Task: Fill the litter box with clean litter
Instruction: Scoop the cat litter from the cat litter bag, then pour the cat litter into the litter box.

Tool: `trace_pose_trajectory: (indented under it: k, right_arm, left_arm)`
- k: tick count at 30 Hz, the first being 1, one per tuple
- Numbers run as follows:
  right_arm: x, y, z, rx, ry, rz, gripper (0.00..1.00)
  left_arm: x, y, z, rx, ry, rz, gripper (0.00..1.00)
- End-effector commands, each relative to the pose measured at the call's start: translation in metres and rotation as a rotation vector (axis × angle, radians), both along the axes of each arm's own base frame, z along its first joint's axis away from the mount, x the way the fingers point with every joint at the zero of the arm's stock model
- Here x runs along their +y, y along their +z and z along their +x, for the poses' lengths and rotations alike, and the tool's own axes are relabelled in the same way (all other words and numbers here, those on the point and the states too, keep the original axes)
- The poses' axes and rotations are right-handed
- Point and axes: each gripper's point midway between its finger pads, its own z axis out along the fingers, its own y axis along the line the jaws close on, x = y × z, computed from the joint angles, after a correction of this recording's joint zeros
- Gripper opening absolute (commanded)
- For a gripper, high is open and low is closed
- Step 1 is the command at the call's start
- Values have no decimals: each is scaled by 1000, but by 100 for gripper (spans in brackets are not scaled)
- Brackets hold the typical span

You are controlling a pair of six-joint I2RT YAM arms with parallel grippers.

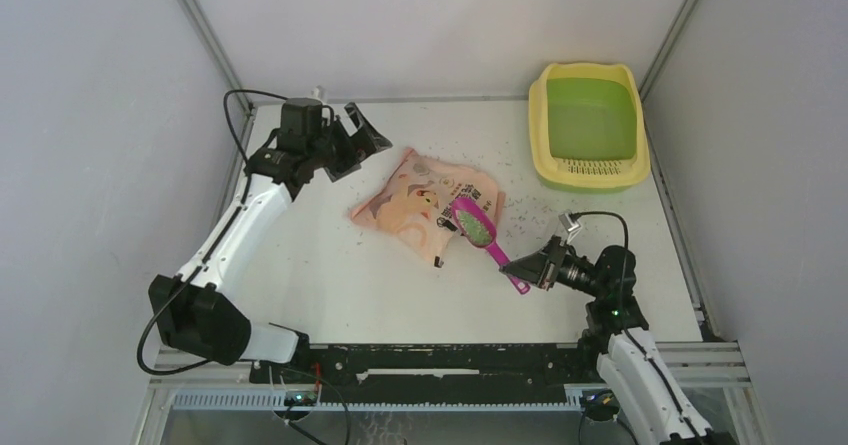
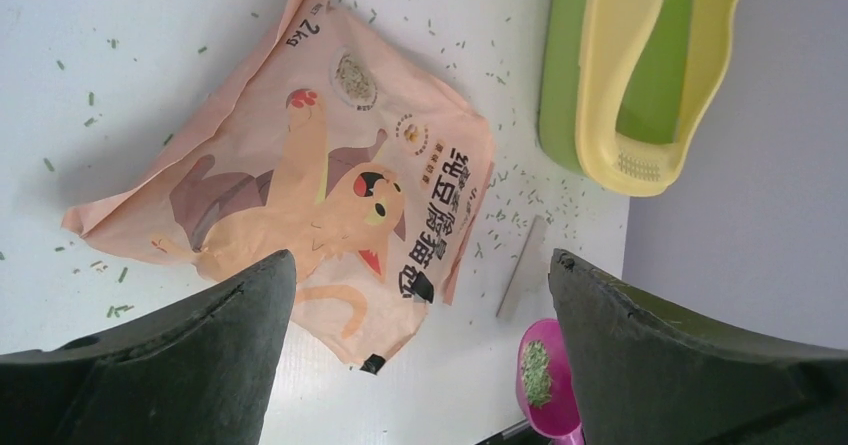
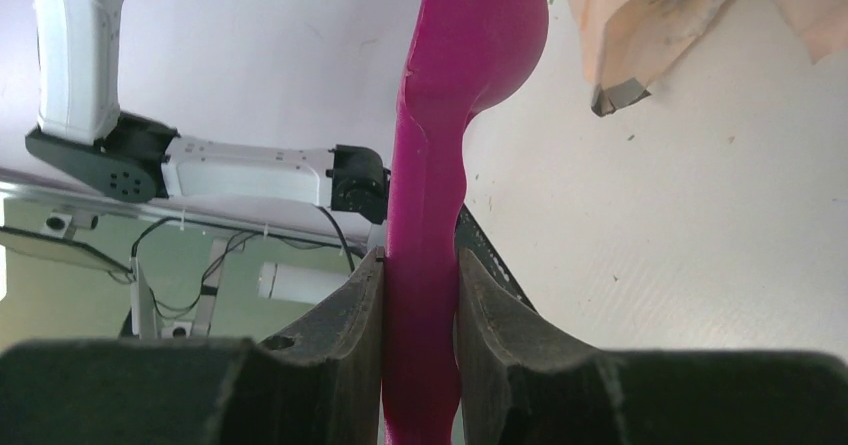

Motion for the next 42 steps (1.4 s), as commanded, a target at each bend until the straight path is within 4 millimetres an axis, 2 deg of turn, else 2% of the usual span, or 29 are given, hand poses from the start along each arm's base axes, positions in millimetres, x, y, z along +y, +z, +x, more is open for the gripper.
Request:
trace_pose_trajectory:
  k: [1,6,11,15,18,21,26,31,35,37,42]
  right_arm:
    - [-7,4,-1,96,-26,-37,0]
    - [-12,27,16,62,-74,-29,0]
    - [-24,61,55,22,-155,-28,0]
    - [-57,81,102,28,-294,-5,0]
    - [-88,94,134,40,-406,21,0]
    - [-125,105,159,51,-522,24,0]
    - [-175,123,197,43,-683,-88,0]
    - [-211,120,236,113,-774,-202,0]
    - [-228,115,263,157,-763,-266,0]
    - [-235,110,267,178,-759,-328,0]
    - [-254,112,285,184,-748,-438,0]
  left_arm:
    - [2,11,-13,-37,-35,-11,100]
    - [-2,9,-27,-25,-79,-29,100]
    - [-10,-5,-48,-19,-133,-39,100]
    - [-17,-18,-67,4,-167,-29,100]
    - [-12,-21,-77,31,-161,-11,100]
    - [-6,-22,-85,60,-153,21,100]
    - [-10,-32,-94,124,-204,52,100]
    - [-27,-41,-116,153,-283,70,100]
    - [-38,-41,-133,123,-329,66,100]
    - [-41,-38,-141,103,-339,50,100]
    - [-38,-43,-158,100,-372,51,100]
